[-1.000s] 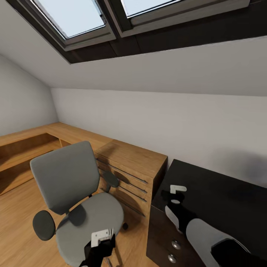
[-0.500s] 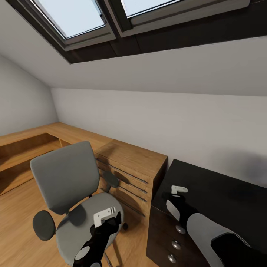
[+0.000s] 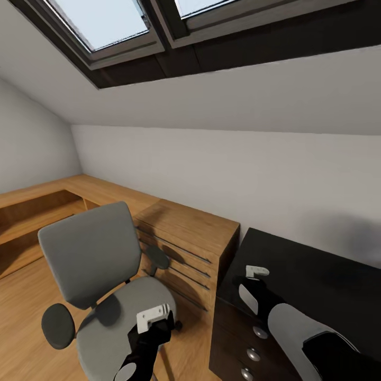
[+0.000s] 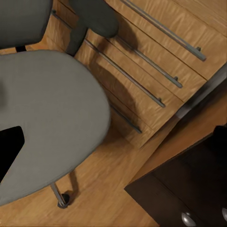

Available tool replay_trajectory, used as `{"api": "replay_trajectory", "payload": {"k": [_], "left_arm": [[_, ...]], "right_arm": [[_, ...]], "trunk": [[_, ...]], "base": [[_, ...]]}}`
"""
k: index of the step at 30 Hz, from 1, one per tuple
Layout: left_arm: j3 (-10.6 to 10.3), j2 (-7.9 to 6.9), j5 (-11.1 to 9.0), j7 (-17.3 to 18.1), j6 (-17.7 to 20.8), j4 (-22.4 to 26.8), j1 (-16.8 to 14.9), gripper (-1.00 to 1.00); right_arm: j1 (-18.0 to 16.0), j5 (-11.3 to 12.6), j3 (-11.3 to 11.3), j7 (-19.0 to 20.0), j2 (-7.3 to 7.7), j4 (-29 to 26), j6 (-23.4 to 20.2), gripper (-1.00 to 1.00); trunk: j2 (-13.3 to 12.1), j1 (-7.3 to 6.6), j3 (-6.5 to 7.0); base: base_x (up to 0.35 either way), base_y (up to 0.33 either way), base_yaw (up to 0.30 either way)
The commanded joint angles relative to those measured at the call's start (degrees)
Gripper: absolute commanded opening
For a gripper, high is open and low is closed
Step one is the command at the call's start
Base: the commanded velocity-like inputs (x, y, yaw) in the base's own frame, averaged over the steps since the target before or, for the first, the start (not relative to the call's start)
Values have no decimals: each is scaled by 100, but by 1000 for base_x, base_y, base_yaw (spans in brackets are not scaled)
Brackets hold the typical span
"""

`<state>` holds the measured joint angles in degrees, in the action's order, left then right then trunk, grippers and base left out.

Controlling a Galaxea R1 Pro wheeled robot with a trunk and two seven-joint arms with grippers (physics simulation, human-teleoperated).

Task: In the bedroom, organize the workspace by keeping the computer under the desk, ensuring the monitor is on the desk, placing the keyboard on the desk next to the monitor, placing the mouse on the desk next to the keyboard, moving the folder from the swivel chair onto the desk next to the mouse, stacking the notebook on top of the folder with the pen on top of the notebook, and positioning the swivel chair next to the desk.

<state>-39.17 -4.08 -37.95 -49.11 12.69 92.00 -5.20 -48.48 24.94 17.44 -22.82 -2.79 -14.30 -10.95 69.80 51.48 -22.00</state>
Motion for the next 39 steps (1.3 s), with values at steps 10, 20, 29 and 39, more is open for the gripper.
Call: {"api": "replay_trajectory", "payload": {"k": [10,20,29,39], "left_arm": [[-37,4,-11,-148,23,11,-8,100],[-39,11,-14,-151,23,11,-8,100],[-38,13,-17,-153,26,11,-8,100],[-46,13,-16,-160,24,11,-8,100]], "right_arm": [[-4,29,49,-38,7,-9,-55,100],[-4,29,49,-38,7,-1,-55,100],[-3,29,42,-38,7,-3,-48,100],[-2,37,-424,-30,-2,14,3,100]], "trunk": [[126,67,-61],[447,243,-205],[568,308,-259],[568,308,-259]], "base": [[0,0,0],[0,0,0],[0,0,0],[0,0,0]]}}
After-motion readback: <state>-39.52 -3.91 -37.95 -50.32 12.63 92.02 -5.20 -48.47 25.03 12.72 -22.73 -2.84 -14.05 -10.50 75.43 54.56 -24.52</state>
